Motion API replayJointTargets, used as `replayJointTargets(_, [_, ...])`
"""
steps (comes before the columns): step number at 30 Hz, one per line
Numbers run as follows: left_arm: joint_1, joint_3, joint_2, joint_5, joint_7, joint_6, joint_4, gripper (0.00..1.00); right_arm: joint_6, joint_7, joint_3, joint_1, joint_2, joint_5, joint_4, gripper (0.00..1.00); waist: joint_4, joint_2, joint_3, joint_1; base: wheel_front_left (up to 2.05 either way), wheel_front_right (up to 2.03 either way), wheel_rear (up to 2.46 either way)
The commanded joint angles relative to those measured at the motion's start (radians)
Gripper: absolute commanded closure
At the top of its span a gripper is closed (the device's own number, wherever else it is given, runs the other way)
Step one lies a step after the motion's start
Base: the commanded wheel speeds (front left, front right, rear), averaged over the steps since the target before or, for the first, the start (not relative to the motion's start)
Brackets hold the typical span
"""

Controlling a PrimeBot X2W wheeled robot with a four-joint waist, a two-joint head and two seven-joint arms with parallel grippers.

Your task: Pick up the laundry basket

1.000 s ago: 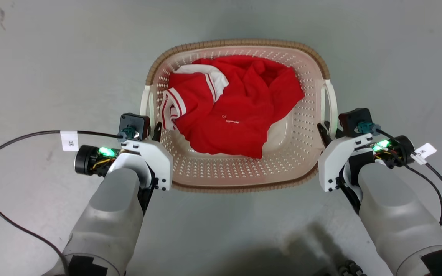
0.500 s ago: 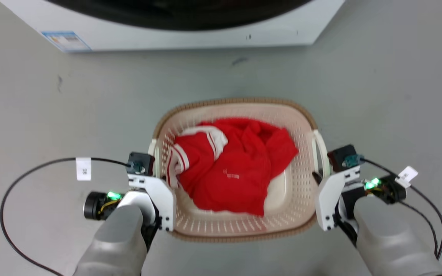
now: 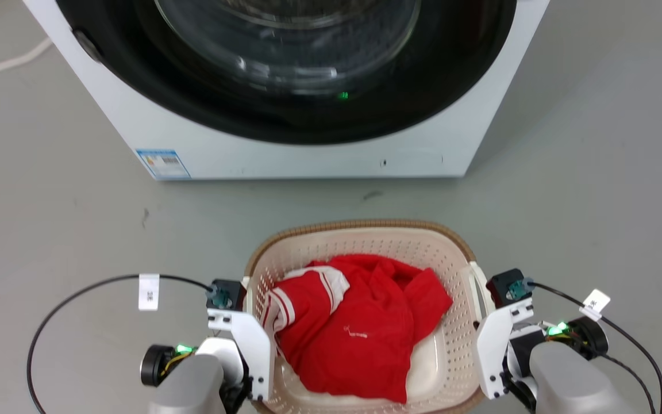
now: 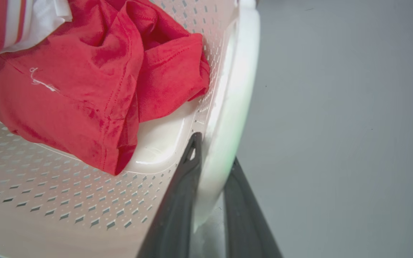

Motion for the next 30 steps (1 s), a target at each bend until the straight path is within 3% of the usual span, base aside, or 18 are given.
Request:
replayJointTargets(1, [0.020, -0.016, -0.009, -0.007, 0.004, -0.012, -0.008, 1.00, 0.000, -0.005, 0.013, 0.012, -0.003, 0.004, -0.004, 1.00, 0.012, 0.0000, -0.061, 0.0002, 0.00, 0.00, 0.00])
replayJointTargets(13, [0.118, -0.107, -0.010, -0.115, 0.054, -0.012, -0.009, 1.00, 0.000, 0.040, 0.109, 0.093, -0.007, 0.095, -0.005, 1.00, 0.025, 0.0000, -0.216, 0.0002, 0.00, 0.00, 0.00])
replayJointTargets(30, [0.126, -0.178, -0.007, -0.187, 0.057, -0.012, 0.012, 1.00, 0.000, 0.079, 0.232, 0.140, -0.018, 0.215, -0.015, 1.00, 0.024, 0.0000, -0.297, 0.0002, 0.00, 0.00, 0.00])
